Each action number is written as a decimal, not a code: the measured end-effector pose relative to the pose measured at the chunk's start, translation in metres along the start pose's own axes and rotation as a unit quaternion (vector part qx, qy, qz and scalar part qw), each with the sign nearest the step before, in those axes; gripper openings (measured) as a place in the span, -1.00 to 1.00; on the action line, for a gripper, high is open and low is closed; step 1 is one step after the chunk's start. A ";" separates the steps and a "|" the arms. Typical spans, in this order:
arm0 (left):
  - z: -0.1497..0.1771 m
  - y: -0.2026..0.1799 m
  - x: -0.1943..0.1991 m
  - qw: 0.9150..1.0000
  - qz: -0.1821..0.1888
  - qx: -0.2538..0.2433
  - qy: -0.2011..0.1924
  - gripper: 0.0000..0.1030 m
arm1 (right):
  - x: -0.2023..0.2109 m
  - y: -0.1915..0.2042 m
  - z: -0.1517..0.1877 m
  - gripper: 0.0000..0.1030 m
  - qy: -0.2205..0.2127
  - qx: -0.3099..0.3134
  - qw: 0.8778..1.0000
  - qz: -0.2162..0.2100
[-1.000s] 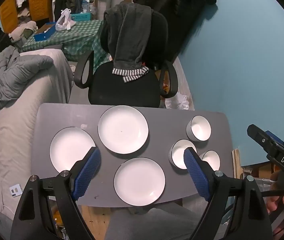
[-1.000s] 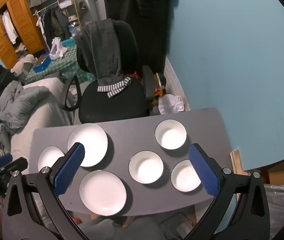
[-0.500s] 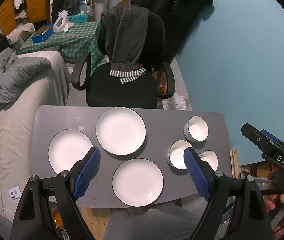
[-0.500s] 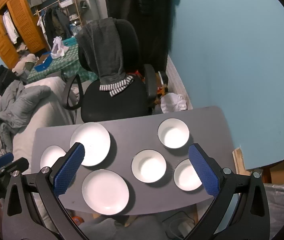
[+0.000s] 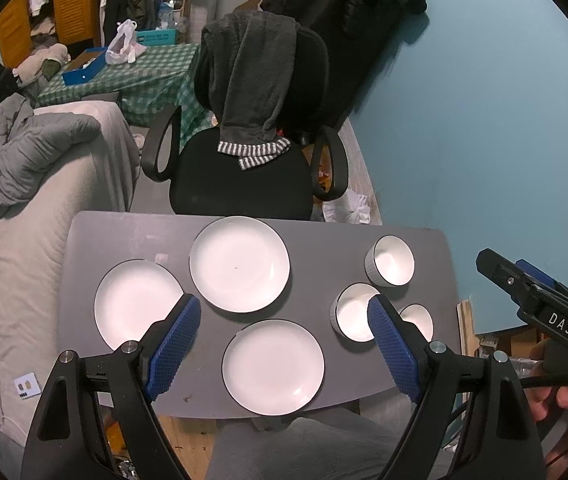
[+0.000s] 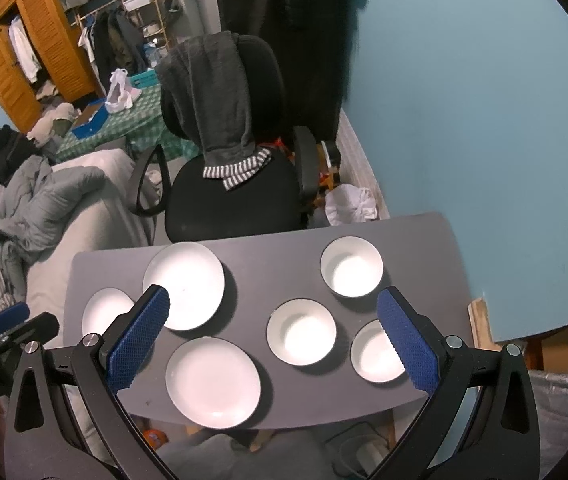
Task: Organize plates and bowls
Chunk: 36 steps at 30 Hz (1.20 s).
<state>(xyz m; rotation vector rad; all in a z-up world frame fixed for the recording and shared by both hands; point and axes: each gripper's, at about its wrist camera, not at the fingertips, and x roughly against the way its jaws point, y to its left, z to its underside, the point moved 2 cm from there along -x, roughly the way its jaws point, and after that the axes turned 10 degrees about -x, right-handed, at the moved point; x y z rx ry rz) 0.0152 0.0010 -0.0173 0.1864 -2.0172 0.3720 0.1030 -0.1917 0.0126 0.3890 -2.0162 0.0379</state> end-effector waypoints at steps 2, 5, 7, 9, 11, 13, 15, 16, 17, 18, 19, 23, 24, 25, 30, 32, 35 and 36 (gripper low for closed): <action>-0.001 0.001 0.001 1.000 0.001 0.002 0.000 0.68 | 0.000 0.001 0.000 0.98 0.001 0.001 1.000 0.000; -0.002 0.002 0.001 1.000 0.002 0.006 0.000 0.68 | -0.002 0.004 0.000 0.98 0.001 0.003 1.000 -0.002; -0.002 0.003 0.001 1.000 0.001 0.007 -0.001 0.69 | -0.002 0.004 0.000 0.98 0.001 0.003 1.000 -0.002; -0.001 0.005 0.001 1.000 0.002 0.009 -0.001 0.68 | -0.002 0.005 0.000 0.98 0.002 0.003 1.000 -0.002; 0.001 0.007 0.000 1.000 0.002 0.011 -0.001 0.68 | -0.002 0.005 0.000 0.98 0.002 0.003 1.000 -0.001; 0.001 0.008 -0.001 1.000 0.002 0.012 -0.001 0.69 | -0.002 0.005 0.000 0.98 0.002 0.003 1.000 -0.002; 0.002 0.010 0.000 1.000 0.001 0.013 -0.002 0.68 | -0.002 0.005 0.001 0.98 0.002 0.003 1.000 -0.002; 0.002 0.010 -0.001 1.000 0.001 0.013 -0.002 0.68 | -0.002 0.005 0.001 0.98 0.002 0.003 1.000 -0.002; 0.002 0.011 -0.001 1.000 0.002 0.013 -0.002 0.69 | -0.002 0.006 0.001 0.98 0.002 0.003 1.000 -0.002; 0.003 0.011 -0.001 1.000 0.002 0.013 -0.002 0.68 | -0.002 0.005 0.000 0.98 0.002 0.003 1.000 -0.002; 0.003 0.011 -0.001 1.000 0.002 0.013 -0.001 0.69 | -0.003 0.006 0.001 0.98 0.003 0.003 1.000 -0.002; 0.003 0.013 -0.002 1.000 0.003 0.012 0.001 0.69 | -0.004 0.006 0.001 0.98 0.003 0.003 1.000 -0.002; 0.004 0.013 -0.002 1.000 0.003 0.012 0.000 0.68 | -0.004 0.005 0.001 0.98 0.003 0.003 1.000 -0.002; 0.004 0.013 -0.002 1.000 0.003 0.013 0.000 0.68 | -0.004 0.007 0.002 0.98 0.003 0.003 1.000 -0.002; 0.004 0.015 -0.003 1.000 0.003 0.014 0.000 0.69 | -0.005 0.008 0.002 0.98 0.004 0.003 1.000 -0.002; 0.003 0.014 -0.003 1.000 0.004 0.013 0.001 0.68 | -0.005 0.008 0.002 0.98 0.004 0.003 1.000 -0.002; 0.003 0.016 -0.004 1.000 0.004 0.016 0.001 0.68 | -0.005 0.008 0.002 0.98 0.004 0.004 1.000 -0.002; 0.002 0.017 -0.004 1.000 0.004 0.017 0.002 0.68 | -0.005 0.008 0.001 0.98 0.005 0.003 1.000 -0.002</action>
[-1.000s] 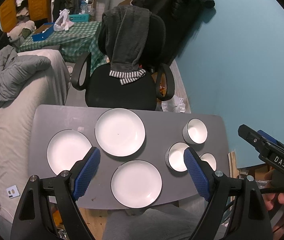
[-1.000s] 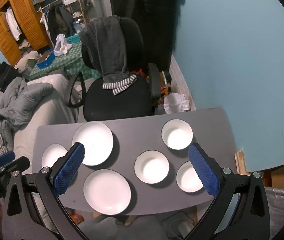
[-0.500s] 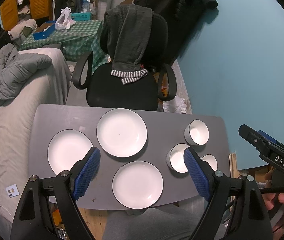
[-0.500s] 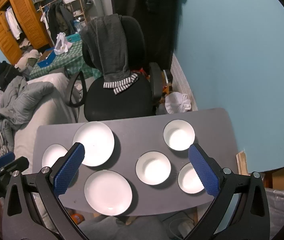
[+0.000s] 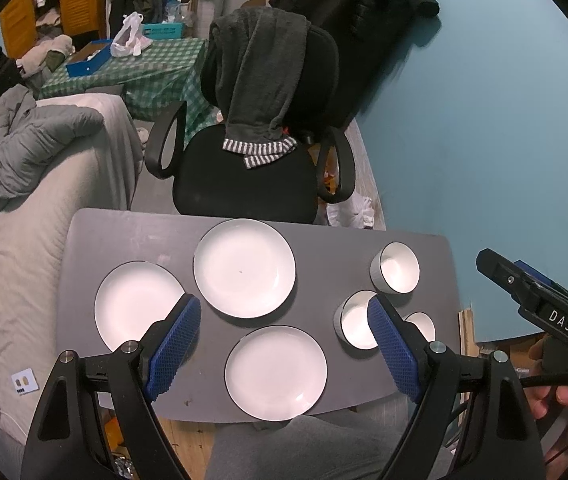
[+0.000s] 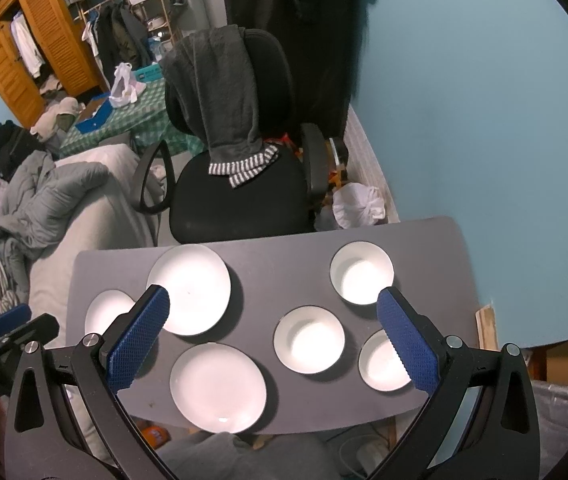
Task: Organize plates and bowls
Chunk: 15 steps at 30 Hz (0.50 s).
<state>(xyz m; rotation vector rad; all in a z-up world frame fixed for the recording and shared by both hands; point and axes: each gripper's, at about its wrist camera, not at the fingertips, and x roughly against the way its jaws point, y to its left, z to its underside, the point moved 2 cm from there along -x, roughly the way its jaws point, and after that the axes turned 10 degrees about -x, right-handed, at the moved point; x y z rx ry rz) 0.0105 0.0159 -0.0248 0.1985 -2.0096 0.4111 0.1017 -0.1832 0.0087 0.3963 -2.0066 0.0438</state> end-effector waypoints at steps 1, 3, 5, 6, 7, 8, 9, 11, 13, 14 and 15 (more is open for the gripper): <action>-0.001 0.002 0.001 1.000 0.000 0.001 0.000 0.68 | 0.000 0.000 0.000 0.98 0.000 0.000 1.000 0.000; -0.001 0.003 0.000 1.000 -0.001 0.002 0.000 0.69 | -0.003 0.003 0.003 0.98 0.001 0.002 1.000 -0.001; -0.004 0.004 0.000 1.000 -0.001 0.004 0.001 0.68 | -0.007 0.007 0.007 0.98 0.001 0.004 1.000 -0.002; -0.004 0.004 0.000 1.000 -0.001 0.004 0.000 0.69 | -0.007 0.009 0.009 0.98 0.002 0.005 1.000 -0.002; -0.004 0.004 0.000 1.000 -0.001 0.003 0.000 0.69 | -0.007 0.010 0.009 0.98 0.003 0.005 1.000 -0.003; -0.005 0.004 0.000 1.000 -0.001 0.003 0.001 0.68 | -0.007 0.011 0.010 0.98 0.003 0.005 1.000 -0.003; -0.005 0.004 0.000 1.000 -0.001 0.004 0.001 0.68 | -0.006 0.012 0.011 0.98 0.003 0.005 1.000 -0.003; -0.006 0.004 0.000 1.000 -0.001 0.005 0.001 0.69 | -0.008 0.011 0.007 0.98 0.003 0.005 1.000 -0.003; -0.005 0.005 0.000 1.000 0.001 0.007 0.001 0.68 | -0.008 0.012 0.008 0.98 0.005 0.005 1.000 -0.003; -0.004 0.005 0.000 1.000 0.002 0.009 0.001 0.68 | -0.008 0.013 0.010 0.98 0.005 0.006 1.000 -0.004; -0.004 0.005 0.000 1.000 0.002 0.010 0.001 0.68 | -0.008 0.015 0.012 0.98 0.006 0.006 1.000 -0.004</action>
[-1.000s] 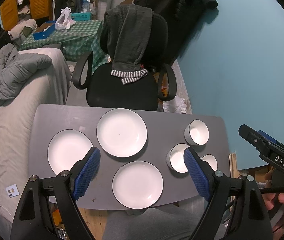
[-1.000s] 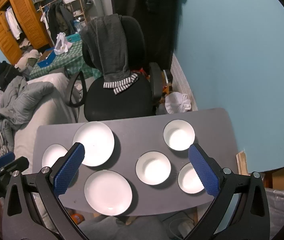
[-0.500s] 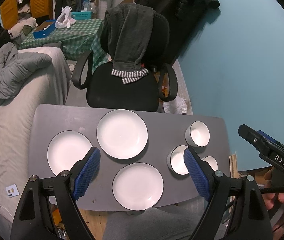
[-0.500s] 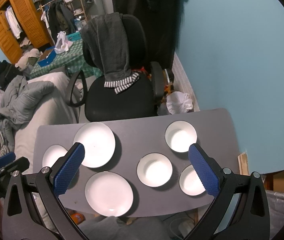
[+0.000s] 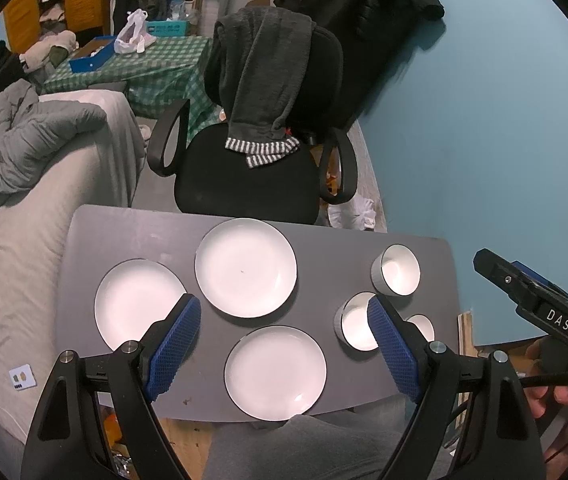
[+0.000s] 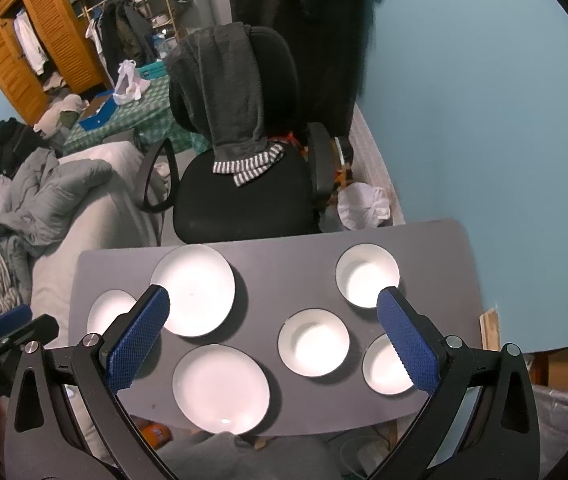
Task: Organize plates and bowls
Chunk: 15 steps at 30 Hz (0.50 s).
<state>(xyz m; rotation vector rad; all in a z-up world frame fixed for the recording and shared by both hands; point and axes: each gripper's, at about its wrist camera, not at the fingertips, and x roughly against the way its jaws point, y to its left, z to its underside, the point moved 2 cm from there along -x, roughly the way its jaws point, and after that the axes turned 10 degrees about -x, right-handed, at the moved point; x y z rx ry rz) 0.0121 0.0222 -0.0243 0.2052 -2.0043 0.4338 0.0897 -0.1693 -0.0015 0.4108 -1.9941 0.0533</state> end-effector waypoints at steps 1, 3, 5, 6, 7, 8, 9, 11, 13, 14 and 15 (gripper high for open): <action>0.000 0.000 0.000 1.000 0.000 0.001 0.000 0.69 | 0.000 0.000 0.000 0.98 0.001 0.000 1.000 0.000; 0.002 0.001 0.000 1.000 0.000 0.002 0.000 0.69 | 0.001 0.002 0.004 0.98 0.003 0.000 1.000 -0.001; 0.003 0.001 0.000 1.000 0.003 0.002 0.000 0.69 | 0.000 -0.001 -0.001 0.98 0.006 0.000 1.000 -0.002; 0.003 0.001 0.000 1.000 0.003 0.002 0.000 0.69 | 0.000 -0.003 -0.002 0.98 0.008 0.000 1.000 -0.002; 0.003 0.001 0.000 1.000 0.003 0.002 0.000 0.68 | 0.000 -0.003 -0.002 0.98 0.009 0.000 1.000 -0.002; 0.004 0.001 0.000 1.000 0.004 0.002 0.000 0.69 | 0.000 -0.003 -0.002 0.98 0.009 0.000 1.000 -0.002; 0.004 0.002 0.000 1.000 0.005 0.002 0.000 0.69 | 0.001 -0.001 0.001 0.98 0.009 0.000 1.000 -0.002; 0.006 0.002 0.000 1.000 0.006 0.001 0.001 0.69 | 0.000 -0.003 -0.001 0.98 0.011 0.001 1.000 -0.003; 0.008 0.003 0.000 1.000 0.006 0.000 0.004 0.69 | -0.001 -0.005 -0.003 0.98 0.014 0.003 1.000 -0.005; 0.010 0.003 -0.001 1.000 0.007 -0.001 0.005 0.69 | -0.002 -0.005 -0.002 0.98 0.015 0.003 1.000 -0.007; 0.011 0.004 -0.002 1.000 0.007 -0.001 0.007 0.69 | -0.003 -0.006 -0.002 0.98 0.017 0.004 1.000 -0.007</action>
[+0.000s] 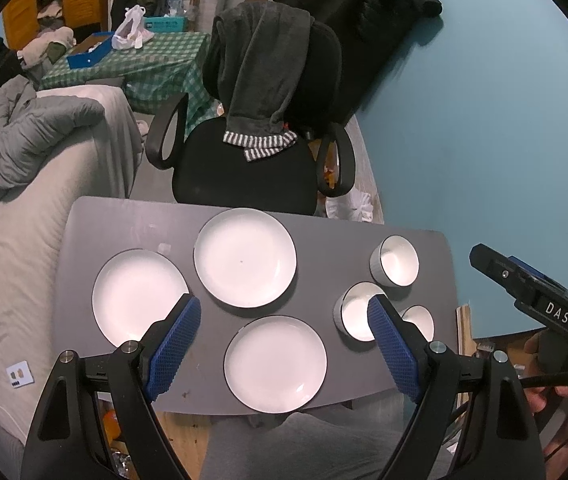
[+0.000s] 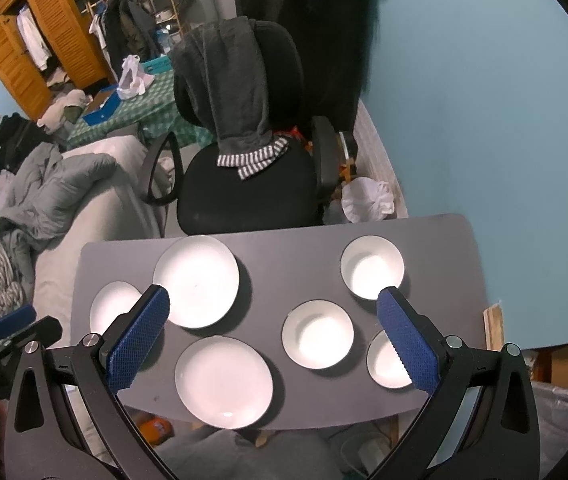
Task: Organize plates and bowls
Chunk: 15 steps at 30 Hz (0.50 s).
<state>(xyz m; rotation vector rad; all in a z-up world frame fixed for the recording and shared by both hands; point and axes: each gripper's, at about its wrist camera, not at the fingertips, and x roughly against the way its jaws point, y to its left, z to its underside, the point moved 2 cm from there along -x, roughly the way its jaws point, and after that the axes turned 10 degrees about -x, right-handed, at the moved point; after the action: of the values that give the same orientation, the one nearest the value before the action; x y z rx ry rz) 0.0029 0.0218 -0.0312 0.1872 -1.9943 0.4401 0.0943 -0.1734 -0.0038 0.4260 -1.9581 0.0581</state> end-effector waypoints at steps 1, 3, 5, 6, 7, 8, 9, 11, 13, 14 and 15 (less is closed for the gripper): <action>0.001 0.001 0.000 1.000 0.000 -0.001 0.001 0.68 | -0.001 -0.001 0.000 0.98 0.003 0.001 1.000 0.000; 0.003 0.002 -0.002 1.000 -0.001 -0.003 0.004 0.69 | -0.002 -0.001 0.000 0.98 0.006 0.002 1.000 -0.003; 0.004 0.004 -0.003 1.000 -0.003 -0.006 0.005 0.69 | -0.004 -0.002 -0.001 0.98 0.010 0.002 1.000 -0.008; 0.004 0.007 -0.004 1.000 -0.003 -0.008 0.005 0.69 | -0.005 -0.002 -0.002 0.98 0.013 0.003 1.000 -0.010; 0.004 0.008 -0.004 1.000 -0.004 -0.009 0.006 0.68 | -0.006 -0.002 -0.002 0.98 0.016 0.004 1.000 -0.012; 0.005 0.009 -0.005 1.000 -0.004 -0.010 0.008 0.69 | -0.007 -0.002 -0.002 0.98 0.018 0.005 1.000 -0.013; 0.005 0.011 -0.006 1.000 -0.003 -0.011 0.010 0.69 | -0.008 -0.001 0.000 0.98 0.019 0.009 1.000 -0.014; 0.007 0.016 -0.008 1.000 -0.003 -0.014 0.012 0.69 | -0.011 0.000 -0.001 0.98 0.024 0.014 0.999 -0.017; 0.009 0.021 -0.010 1.000 -0.005 -0.019 0.013 0.69 | -0.014 0.001 0.001 0.98 0.028 0.018 0.999 -0.020; 0.010 0.023 -0.010 1.000 -0.004 -0.021 0.013 0.69 | -0.016 0.003 0.003 0.98 0.031 0.022 0.999 -0.022; 0.011 0.025 -0.012 1.000 -0.005 -0.025 0.014 0.69 | -0.019 0.003 0.004 0.98 0.034 0.025 0.999 -0.023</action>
<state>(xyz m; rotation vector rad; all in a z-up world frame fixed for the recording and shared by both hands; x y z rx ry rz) -0.0093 0.0403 -0.0516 0.1585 -1.9738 0.3845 0.0968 -0.1664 -0.0214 0.4952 -1.8821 0.0911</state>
